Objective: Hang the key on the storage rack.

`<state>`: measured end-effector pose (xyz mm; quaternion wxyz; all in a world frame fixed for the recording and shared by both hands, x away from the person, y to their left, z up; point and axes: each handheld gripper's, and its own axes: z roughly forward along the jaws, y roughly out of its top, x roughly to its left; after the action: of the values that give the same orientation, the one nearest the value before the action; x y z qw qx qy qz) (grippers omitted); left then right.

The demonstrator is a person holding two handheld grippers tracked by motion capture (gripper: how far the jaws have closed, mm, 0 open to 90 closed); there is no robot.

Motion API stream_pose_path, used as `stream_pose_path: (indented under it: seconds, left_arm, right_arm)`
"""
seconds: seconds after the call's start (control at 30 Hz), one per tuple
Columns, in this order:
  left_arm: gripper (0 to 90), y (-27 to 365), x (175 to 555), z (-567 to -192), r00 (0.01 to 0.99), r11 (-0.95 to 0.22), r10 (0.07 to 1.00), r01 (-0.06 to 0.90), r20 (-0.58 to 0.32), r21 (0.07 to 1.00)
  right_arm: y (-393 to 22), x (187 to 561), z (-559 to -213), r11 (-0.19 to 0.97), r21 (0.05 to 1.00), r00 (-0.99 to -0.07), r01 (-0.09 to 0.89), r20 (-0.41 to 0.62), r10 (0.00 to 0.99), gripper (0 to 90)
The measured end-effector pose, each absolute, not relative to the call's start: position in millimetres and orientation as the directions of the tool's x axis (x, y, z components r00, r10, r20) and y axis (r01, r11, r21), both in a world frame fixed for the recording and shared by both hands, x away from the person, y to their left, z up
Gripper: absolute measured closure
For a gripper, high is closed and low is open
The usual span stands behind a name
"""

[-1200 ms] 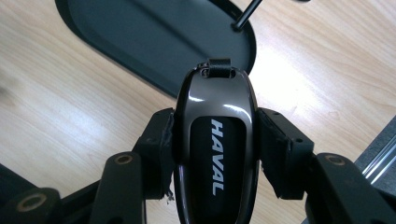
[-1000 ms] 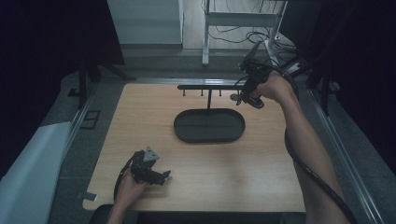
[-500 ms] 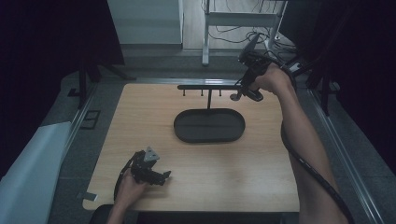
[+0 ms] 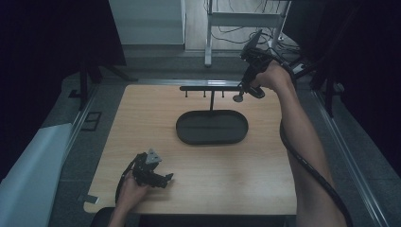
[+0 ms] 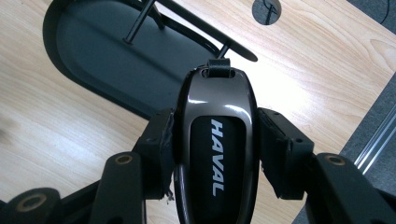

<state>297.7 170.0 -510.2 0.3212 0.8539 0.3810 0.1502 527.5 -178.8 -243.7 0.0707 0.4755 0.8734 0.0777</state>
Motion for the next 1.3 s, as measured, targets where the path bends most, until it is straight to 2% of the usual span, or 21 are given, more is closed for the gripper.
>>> stream_pose_path:
  seconds: [0.67, 0.93, 1.3]
  left_arm:
    - [0.0, 169.4, 297.6, -510.9, 0.665, -0.508, 0.747, 0.556, 0.015, 0.658]
    - [0.0, 168.9, 297.5, -510.9, 0.665, -0.512, 0.746, 0.556, 0.018, 0.654]
    - [0.0, 169.3, 297.7, -511.0, 0.665, -0.509, 0.747, 0.557, 0.015, 0.656]
  right_arm:
    - [-207.2, 533.8, -265.9, 0.483, 0.186, -0.479, 0.856, -0.070, 0.875, 48.7]
    - [-225.7, 533.3, -282.7, 0.461, 0.180, -0.460, 0.869, -0.049, 0.886, 48.7]
    - [-228.8, 536.0, -314.9, 0.463, 0.184, -0.462, 0.867, -0.047, 0.885, 48.7]
